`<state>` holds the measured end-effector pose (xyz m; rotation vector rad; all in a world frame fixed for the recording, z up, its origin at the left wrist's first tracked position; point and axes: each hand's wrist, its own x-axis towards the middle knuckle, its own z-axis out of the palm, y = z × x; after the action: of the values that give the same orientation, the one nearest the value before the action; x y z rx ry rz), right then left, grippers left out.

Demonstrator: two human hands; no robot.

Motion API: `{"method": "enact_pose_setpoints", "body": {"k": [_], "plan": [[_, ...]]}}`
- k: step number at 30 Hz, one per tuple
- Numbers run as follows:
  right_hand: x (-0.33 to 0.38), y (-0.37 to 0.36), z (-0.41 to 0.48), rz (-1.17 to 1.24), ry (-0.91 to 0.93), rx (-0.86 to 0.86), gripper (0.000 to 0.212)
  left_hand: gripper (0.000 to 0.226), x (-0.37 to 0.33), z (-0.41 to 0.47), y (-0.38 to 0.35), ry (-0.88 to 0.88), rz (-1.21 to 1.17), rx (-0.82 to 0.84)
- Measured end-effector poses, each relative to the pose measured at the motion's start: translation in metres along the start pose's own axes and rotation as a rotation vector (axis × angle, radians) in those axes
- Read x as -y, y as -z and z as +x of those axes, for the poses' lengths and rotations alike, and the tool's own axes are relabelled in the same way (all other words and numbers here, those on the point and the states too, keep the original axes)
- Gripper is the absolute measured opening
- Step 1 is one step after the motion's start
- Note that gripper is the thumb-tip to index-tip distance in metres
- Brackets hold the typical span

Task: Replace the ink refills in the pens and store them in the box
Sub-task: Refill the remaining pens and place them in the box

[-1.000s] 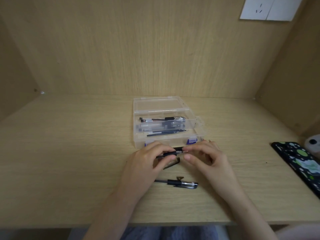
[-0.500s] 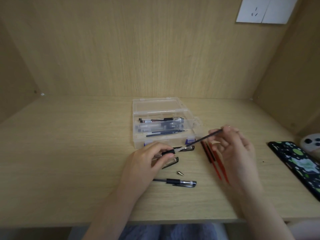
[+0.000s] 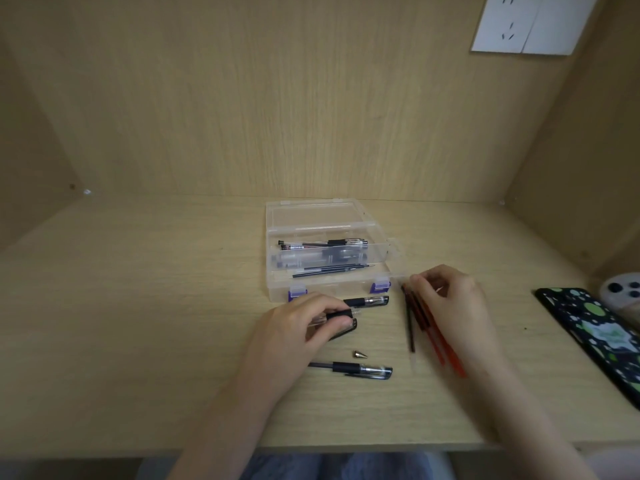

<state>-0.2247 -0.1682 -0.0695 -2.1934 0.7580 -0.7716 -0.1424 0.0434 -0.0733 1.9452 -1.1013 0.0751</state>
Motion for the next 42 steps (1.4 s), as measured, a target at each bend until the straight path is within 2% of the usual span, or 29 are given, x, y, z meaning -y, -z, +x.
{"method": "enact_pose_setpoints", "body": {"k": [5,11,15,19,26,28,34,38,42], "plan": [[0.017,0.0,0.007,-0.032,0.183,-0.003,0.011,0.036,0.0,0.001,0.0,0.0,0.006,-0.003],[0.051,-0.028,0.032,-0.105,0.386,0.337,0.021,0.036,0.001,0.001,-0.001,-0.008,0.002,-0.017],[0.054,-0.052,0.047,-0.269,0.431,0.495,0.02,0.031,0.001,0.0,0.0,0.002,0.007,-0.022],[0.045,-0.057,0.047,-0.337,0.466,0.486,0.032,0.016,0.003,0.0,-0.001,0.008,0.03,-0.023],[0.045,-0.05,0.046,-0.449,0.456,0.555,0.045,0.023,0.004,0.001,-0.002,0.0,0.039,-0.019],[0.045,-0.048,0.046,-0.421,0.43,0.578,0.05,0.021,0.004,0.0,-0.001,0.004,0.037,-0.023],[0.054,-0.044,0.047,-0.561,0.416,0.671,0.058,0.015,0.007,0.0,-0.002,0.021,0.033,-0.025],[0.053,-0.043,0.049,-0.489,0.394,0.686,0.048,0.02,0.006,0.0,-0.002,0.008,0.038,-0.018],[0.047,-0.034,0.049,-0.17,0.343,0.699,0.039,0.018,0.007,0.0,-0.003,0.024,0.031,-0.022]]}}
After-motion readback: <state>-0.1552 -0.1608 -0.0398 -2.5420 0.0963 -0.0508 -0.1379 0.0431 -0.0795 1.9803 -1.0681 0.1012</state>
